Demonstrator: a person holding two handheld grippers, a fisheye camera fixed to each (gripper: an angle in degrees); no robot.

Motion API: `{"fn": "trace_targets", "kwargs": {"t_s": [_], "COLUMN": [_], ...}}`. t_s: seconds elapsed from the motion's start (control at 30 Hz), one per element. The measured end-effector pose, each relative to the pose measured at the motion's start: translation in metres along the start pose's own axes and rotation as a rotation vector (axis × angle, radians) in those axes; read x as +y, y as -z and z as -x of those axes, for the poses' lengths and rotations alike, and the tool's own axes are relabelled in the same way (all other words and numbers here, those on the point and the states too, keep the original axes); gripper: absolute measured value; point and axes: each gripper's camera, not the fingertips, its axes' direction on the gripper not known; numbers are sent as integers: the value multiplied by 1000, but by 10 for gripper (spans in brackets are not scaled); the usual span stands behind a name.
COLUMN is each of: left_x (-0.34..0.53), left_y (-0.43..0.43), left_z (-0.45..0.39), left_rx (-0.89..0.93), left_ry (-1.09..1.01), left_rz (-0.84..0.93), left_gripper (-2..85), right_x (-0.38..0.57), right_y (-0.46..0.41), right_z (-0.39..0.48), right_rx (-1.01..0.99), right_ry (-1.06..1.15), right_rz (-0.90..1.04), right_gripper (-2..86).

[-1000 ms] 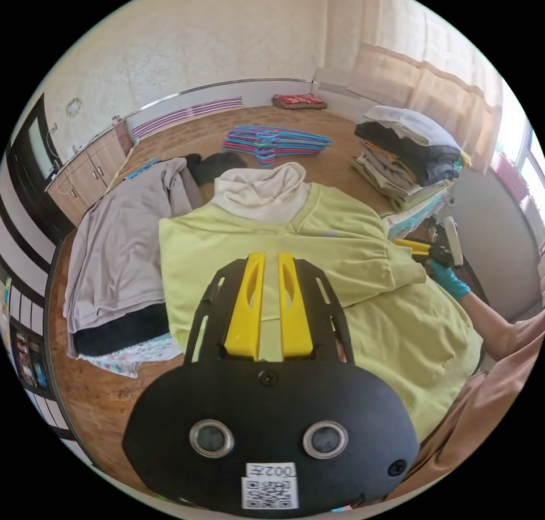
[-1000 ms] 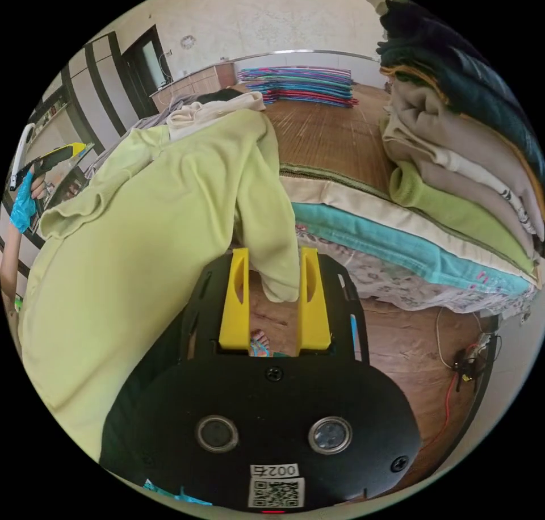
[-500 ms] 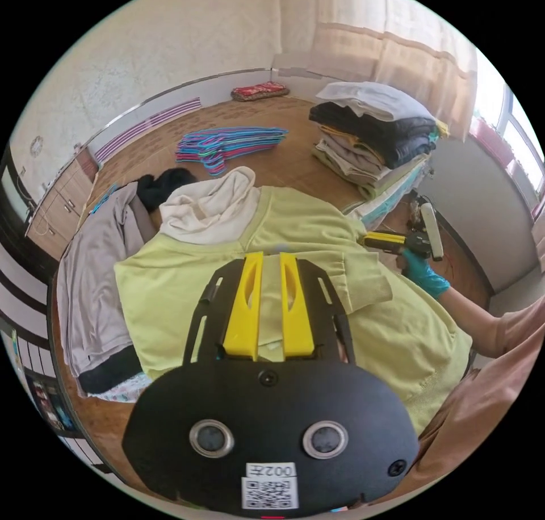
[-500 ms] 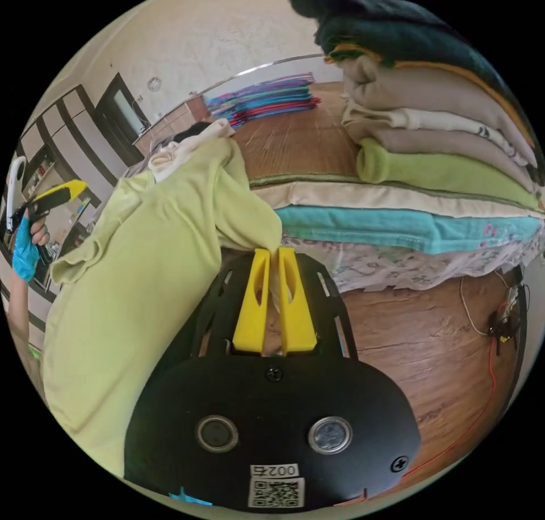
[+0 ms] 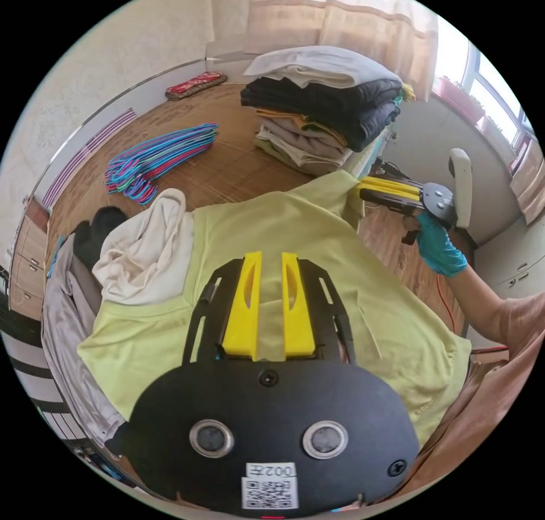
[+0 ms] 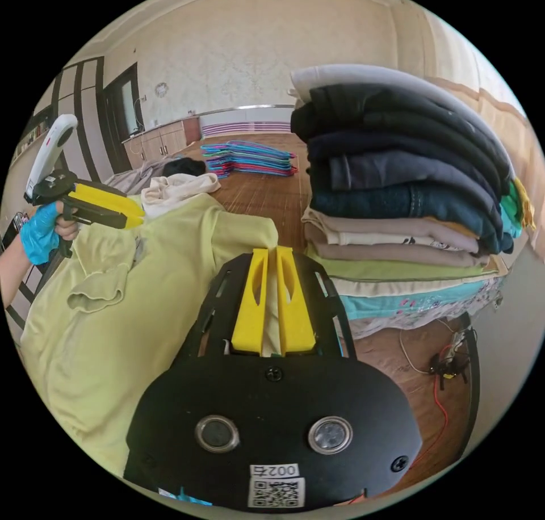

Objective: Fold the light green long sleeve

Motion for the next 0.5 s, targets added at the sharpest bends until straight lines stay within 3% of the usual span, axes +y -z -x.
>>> {"fn": "trace_targets", "kwargs": {"t_s": [0.23, 0.5], "left_x": [-57, -124], "left_y": [-18, -57], "left_z": [-20, -53], "left_rx": [74, 61], "left_ry": [-89, -188], "left_rz": [-10, 107], "left_gripper": [61, 84], "right_x": [22, 56], "right_y": [-14, -23], "right_z": [-19, -44], "right_rx": [-118, -158], "right_ry": [-2, -20], "right_rz": [27, 96], "right_gripper": [28, 104]}}
